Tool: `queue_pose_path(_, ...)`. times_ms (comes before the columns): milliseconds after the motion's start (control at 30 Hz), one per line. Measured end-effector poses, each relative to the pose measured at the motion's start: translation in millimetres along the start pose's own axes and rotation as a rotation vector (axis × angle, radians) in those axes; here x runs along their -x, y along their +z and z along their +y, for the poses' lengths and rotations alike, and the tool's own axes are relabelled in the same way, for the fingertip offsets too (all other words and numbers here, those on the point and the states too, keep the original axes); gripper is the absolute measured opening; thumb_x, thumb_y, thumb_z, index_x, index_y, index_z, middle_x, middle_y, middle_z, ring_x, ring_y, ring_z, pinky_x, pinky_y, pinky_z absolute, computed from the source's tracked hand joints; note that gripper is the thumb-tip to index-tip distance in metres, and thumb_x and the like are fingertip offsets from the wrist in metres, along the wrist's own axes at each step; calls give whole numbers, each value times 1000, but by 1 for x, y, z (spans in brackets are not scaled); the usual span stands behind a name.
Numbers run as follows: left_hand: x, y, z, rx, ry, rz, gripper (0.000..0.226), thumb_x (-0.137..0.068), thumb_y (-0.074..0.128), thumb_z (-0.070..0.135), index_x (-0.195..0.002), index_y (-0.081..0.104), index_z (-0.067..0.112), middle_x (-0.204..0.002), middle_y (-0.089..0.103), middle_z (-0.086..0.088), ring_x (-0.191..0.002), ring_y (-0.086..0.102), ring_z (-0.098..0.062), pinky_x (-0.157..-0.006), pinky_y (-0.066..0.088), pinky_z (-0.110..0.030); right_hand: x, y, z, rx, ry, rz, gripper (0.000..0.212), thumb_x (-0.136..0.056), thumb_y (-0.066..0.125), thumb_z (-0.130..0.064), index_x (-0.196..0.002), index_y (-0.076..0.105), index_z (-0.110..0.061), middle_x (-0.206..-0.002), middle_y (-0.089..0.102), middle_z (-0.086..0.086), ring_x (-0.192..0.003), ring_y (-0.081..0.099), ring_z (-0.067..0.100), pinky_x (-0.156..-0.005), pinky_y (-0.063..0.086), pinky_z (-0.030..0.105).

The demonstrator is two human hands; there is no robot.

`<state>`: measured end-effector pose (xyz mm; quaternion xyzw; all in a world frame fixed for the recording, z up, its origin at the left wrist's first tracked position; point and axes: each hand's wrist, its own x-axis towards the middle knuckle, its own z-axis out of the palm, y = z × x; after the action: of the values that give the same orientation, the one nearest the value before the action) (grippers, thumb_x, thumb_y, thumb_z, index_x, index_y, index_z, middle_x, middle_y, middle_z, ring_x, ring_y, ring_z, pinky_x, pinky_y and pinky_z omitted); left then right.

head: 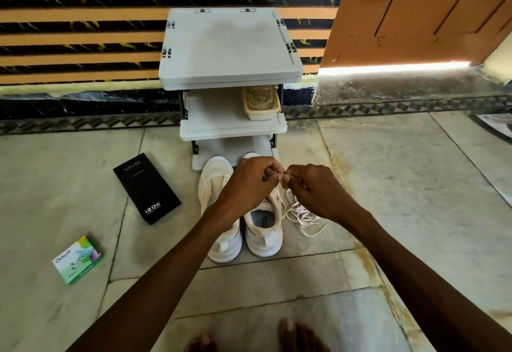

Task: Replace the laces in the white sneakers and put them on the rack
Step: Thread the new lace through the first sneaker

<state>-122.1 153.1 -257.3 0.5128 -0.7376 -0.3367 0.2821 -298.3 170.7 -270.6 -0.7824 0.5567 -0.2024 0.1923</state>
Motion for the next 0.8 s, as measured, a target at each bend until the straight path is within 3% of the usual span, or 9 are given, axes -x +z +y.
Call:
queue_pose_path(133,3,-1,0,-69,3,37,6,-85,69,18,-86,74,16,-74,68,6,-65,59,-6,-64,51,-20,-2,4,3,82,-15,-3,28,-96,42,-32,-77,60,-23,-54,47,-12,-59,47,12,-69,39,34)
queue_pose_path(233,0,-11,1,-82,0,64,4,-84,70,20,-85,74,19,-73,67,10,-64,59,-3,-66,52,-20,-2,13,15,178,17,-16,25,-98,36,-27,-77,48,-23,-58,51,-7,-60,45,16,-66,31,33)
queue_pose_path(400,-4,-34,11,-44,9,99,4,-84,71,18,-83,72,22,-69,63,17,-60,57,2,-63,48,-12,10,28,66,84,256,24,27,-99,29,-33,-82,48,-24,-69,65,-4,-62,60,22,-66,48,38)
queue_pose_path(567,1,-39,14,37,10,126,2,-84,72,16,-84,74,16,-68,63,16,-60,56,7,-59,44,-6,29,32,110,246,459,14,23,-102,38,-25,-91,56,-17,-82,68,8,-78,62,34,-67,41,37)
queue_pose_path(633,2,-37,13,62,-14,131,3,-84,72,17,-84,74,15,-68,66,12,-60,56,5,-58,45,-7,31,29,113,243,477,37,25,-99,37,-24,-87,57,-16,-80,67,8,-76,62,34,-66,45,39)
queue_pose_path(800,-1,-35,7,-72,-102,-89,5,-86,70,18,-85,72,22,-72,65,11,-63,56,-1,-59,43,-10,21,16,89,21,332,104,32,-92,30,-30,-74,55,-21,-69,66,-2,-64,61,23,-65,49,39)
